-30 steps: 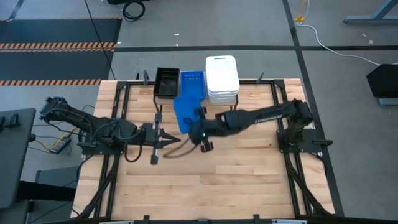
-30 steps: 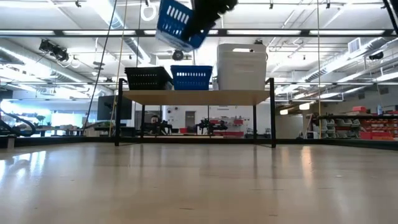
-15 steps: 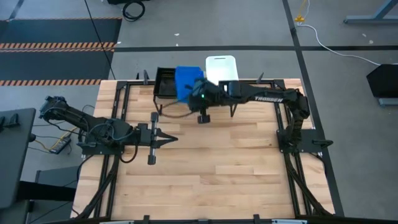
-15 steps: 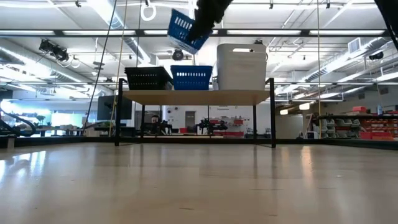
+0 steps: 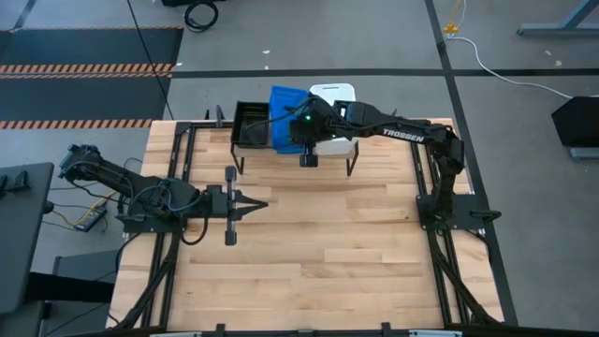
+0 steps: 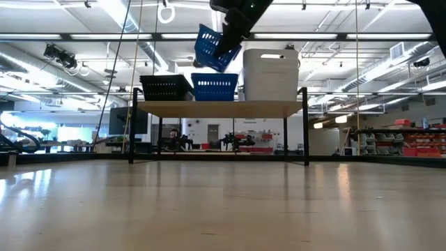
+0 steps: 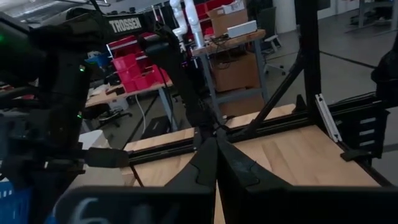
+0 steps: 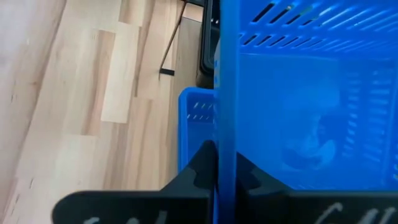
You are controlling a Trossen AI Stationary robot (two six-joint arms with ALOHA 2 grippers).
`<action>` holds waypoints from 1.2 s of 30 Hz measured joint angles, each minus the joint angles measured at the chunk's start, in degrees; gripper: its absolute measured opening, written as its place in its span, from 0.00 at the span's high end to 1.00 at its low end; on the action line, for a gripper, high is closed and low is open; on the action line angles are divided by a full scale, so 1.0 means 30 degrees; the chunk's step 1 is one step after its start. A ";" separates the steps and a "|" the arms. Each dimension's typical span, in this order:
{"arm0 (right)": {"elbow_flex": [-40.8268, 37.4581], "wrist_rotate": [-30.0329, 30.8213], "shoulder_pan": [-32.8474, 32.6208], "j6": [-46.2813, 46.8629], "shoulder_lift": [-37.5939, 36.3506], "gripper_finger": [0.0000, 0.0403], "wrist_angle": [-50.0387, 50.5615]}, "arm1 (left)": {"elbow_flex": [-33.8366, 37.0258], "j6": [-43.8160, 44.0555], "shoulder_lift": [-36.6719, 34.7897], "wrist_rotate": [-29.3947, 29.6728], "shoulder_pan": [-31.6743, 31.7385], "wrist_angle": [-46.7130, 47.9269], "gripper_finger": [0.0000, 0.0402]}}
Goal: Stack baskets on shelf by color
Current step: Stack the blue bin on top of the other blue bins on the shelf
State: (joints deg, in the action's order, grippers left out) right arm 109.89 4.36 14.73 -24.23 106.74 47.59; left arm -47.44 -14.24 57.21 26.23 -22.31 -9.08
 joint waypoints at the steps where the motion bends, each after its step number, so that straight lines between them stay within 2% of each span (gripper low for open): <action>1: 0.0000 -0.0020 0.0005 0.0000 0.0005 0.97 0.0016 | 0.0000 -0.0015 0.0000 0.0041 0.0000 -0.0007 0.98; 10: -0.0915 -0.0031 0.0011 0.0007 0.0027 0.96 -0.0018 | 0.0007 -0.0036 0.0000 0.0048 0.0000 -0.0036 0.98; 24: -0.1115 0.0670 0.0029 0.0052 0.0034 0.75 -0.0692 | 0.0019 0.0015 0.0000 0.0045 0.0000 -0.0051 0.98; 32: -0.1121 0.0628 0.0002 0.0106 0.0034 0.74 -0.0678 | 0.0029 0.0022 0.0000 0.0041 0.0000 -0.0051 0.98; 36: -0.1122 -0.0129 -0.0048 0.0575 0.0034 0.74 -0.0678 | 0.0029 0.0024 0.0000 0.0041 0.0000 -0.0051 0.98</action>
State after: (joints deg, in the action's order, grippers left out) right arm 106.52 3.97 14.59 -22.50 106.85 45.56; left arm -47.35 -14.17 57.21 26.35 -22.31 -9.23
